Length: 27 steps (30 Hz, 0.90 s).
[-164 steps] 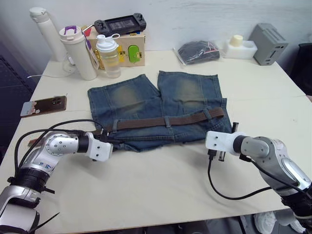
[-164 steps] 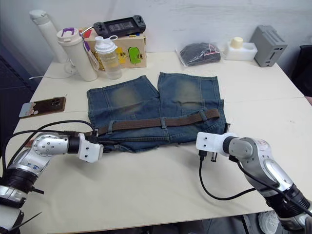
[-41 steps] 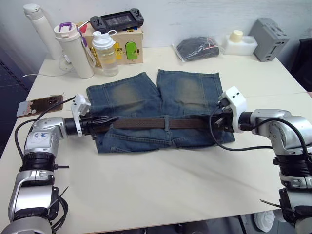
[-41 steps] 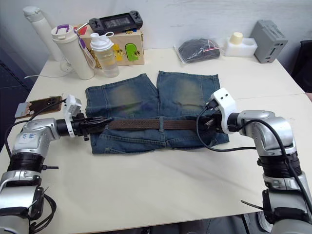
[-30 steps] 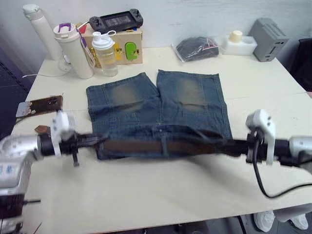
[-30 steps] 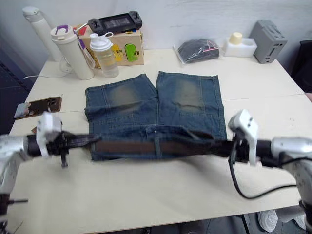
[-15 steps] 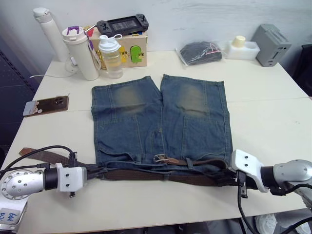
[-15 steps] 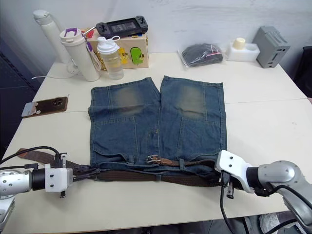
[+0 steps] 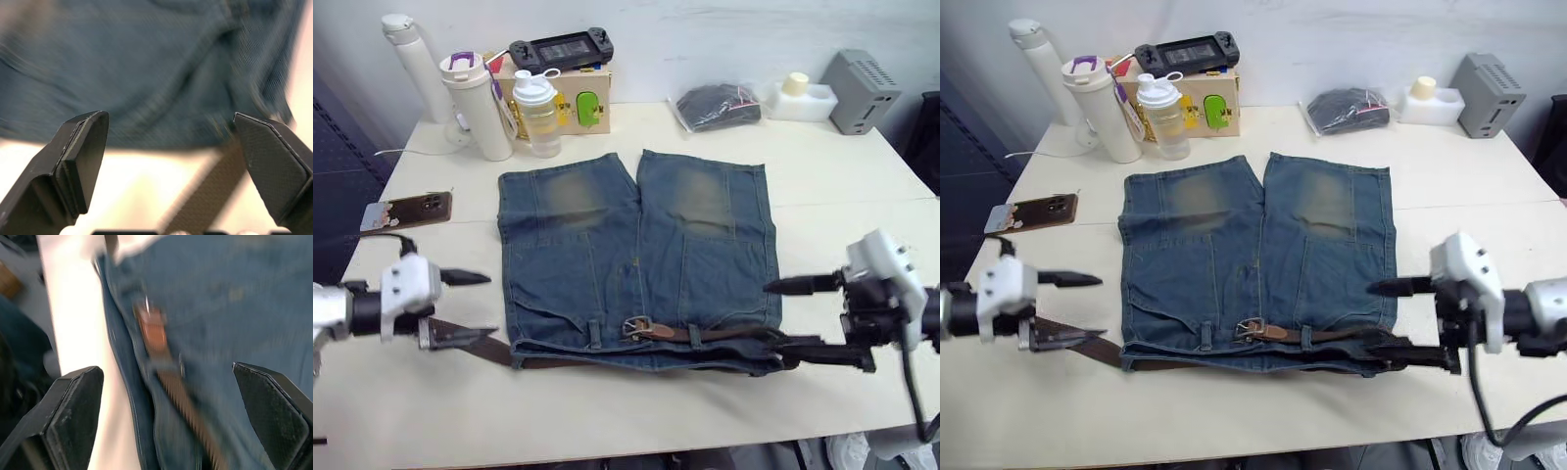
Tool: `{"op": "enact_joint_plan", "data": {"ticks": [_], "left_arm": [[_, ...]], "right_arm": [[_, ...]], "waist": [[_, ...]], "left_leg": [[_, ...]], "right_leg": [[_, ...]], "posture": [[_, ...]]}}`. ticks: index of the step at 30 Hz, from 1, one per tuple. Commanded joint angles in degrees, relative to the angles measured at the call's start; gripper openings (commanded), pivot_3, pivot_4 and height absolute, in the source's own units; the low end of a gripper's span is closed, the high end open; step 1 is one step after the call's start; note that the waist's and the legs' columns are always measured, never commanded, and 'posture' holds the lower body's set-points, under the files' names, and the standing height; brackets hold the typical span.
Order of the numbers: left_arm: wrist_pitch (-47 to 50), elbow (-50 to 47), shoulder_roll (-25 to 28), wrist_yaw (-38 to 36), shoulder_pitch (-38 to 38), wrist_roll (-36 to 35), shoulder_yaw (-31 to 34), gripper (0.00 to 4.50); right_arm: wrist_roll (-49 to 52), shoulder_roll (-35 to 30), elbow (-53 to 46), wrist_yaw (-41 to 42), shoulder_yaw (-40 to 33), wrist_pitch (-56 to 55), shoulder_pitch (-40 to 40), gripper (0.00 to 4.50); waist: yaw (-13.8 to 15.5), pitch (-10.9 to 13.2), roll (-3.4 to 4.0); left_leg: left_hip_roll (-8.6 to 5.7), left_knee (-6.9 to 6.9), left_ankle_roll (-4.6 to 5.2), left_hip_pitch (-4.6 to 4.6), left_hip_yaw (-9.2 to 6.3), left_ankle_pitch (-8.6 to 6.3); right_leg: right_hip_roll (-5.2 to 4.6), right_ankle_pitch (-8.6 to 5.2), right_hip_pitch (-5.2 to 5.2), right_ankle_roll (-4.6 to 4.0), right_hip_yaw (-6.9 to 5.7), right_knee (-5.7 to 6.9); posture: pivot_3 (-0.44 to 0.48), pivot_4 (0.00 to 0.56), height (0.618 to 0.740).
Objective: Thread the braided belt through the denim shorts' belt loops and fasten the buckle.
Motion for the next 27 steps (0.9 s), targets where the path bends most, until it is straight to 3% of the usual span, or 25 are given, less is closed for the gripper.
{"op": "enact_joint_plan", "data": {"ticks": [1,5,7,10,13,17,19,21,24,27], "left_arm": [[3.4,5.9,0.0,-1.8,-7.9,-0.8,-2.9,4.47],[1.5,15.6,-6.7,2.1,-19.6,6.4,-10.9,4.47],[-0.3,18.9,-9.5,3.1,-21.9,9.2,-13.3,4.47],[-2.1,21.6,-12.1,2.6,-22.6,10.8,-15.0,4.47],[-4.0,24.5,-14.0,3.1,-22.6,14.2,-17.8,4.47],[-10.8,27.5,-14.1,3.6,-22.0,20.7,-21.7,4.47],[-11.5,28.0,-14.9,3.6,-22.2,20.9,-22.2,3.92],[-12.1,27.8,-15.4,3.0,-22.1,20.7,-22.4,3.19],[-13.0,27.9,-15.5,2.9,-22.2,21.7,-23.0,1.87],[-16.1,28.6,-15.0,3.8,-22.1,24.4,-24.3,0.63]], "right_arm": [[-0.9,2.5,4.6,-7.6,7.3,2.2,-11.8,4.50],[-15.1,10.3,13.7,-20.6,23.7,4.7,-25.5,4.50],[-20.8,12.7,17.5,-22.9,29.8,4.4,-28.6,4.50],[-26.6,14.3,20.8,-22.8,36.3,3.0,-31.2,4.50],[-30.0,16.9,26.1,-22.4,40.3,4.0,-34.2,4.50],[-33.1,16.6,27.9,-18.6,44.5,4.4,-34.4,4.50],[-34.2,16.9,28.9,-17.2,45.8,4.6,-34.2,4.50],[-36.8,17.0,30.3,-16.8,47.6,3.4,-33.8,3.96],[-38.6,17.5,30.7,-16.0,48.4,2.7,-33.3,2.69],[-40.5,18.6,31.4,-17.0,48.3,2.7,-33.5,1.35]], "waist": [[-0.6,0.1,0.07],[-1.3,0.1,0.08],[-1.3,0.1,0.08],[-1.4,0.1,0.07],[-1.7,0.1,0.05],[-1.4,0.0,0.00],[-1.4,0.0,-0.07],[-1.3,0.0,-0.07],[-1.3,-0.1,-0.16],[-1.3,-0.5,-0.22]], "left_leg": [[0.00,-0.01,0.00,-0.03,0.04,0.00],[-0.01,-0.04,-0.06,0.00,0.07,0.04],[-0.06,-0.03,-0.05,-0.03,0.15,0.07],[-0.08,0.02,0.00,-0.44,0.21,0.15],[-0.29,0.23,0.02,-1.34,0.34,0.13],[-0.43,0.31,0.05,-1.52,0.24,0.12],[-0.44,0.46,0.08,-1.52,0.25,0.12],[-0.43,0.59,0.12,-1.39,0.25,0.15],[-0.39,0.63,0.14,-0.75,0.24,0.15],[-0.37,0.63,0.12,-0.65,0.23,0.17]], "right_leg": [[0.00,0.00,-0.05,0.00,-0.01,0.00],[0.01,0.00,-0.13,-0.01,-0.11,0.11],[0.01,0.00,-0.23,-0.01,-0.25,0.31],[0.03,0.00,-0.70,0.00,-0.52,0.57],[-0.01,0.01,-1.95,-0.02,-0.91,1.40],[-0.15,0.01,-2.00,-0.02,-1.26,1.42],[-0.17,0.02,-1.89,-0.01,-1.28,1.36],[-0.18,0.02,-1.64,-0.01,-1.29,1.30],[-0.17,0.01,-0.91,0.00,-1.29,1.06],[-0.19,0.02,-0.89,0.00,-1.24,1.04]], "posture": [[0.000,0.150,0.682],[0.000,0.150,0.682],[0.000,0.150,0.682],[0.000,0.150,0.682],[0.000,0.150,0.682],[0.000,0.150,0.682],[0.000,0.150,0.682],[0.000,0.150,0.682],[0.000,0.150,0.682],[0.000,0.150,0.682]]}}
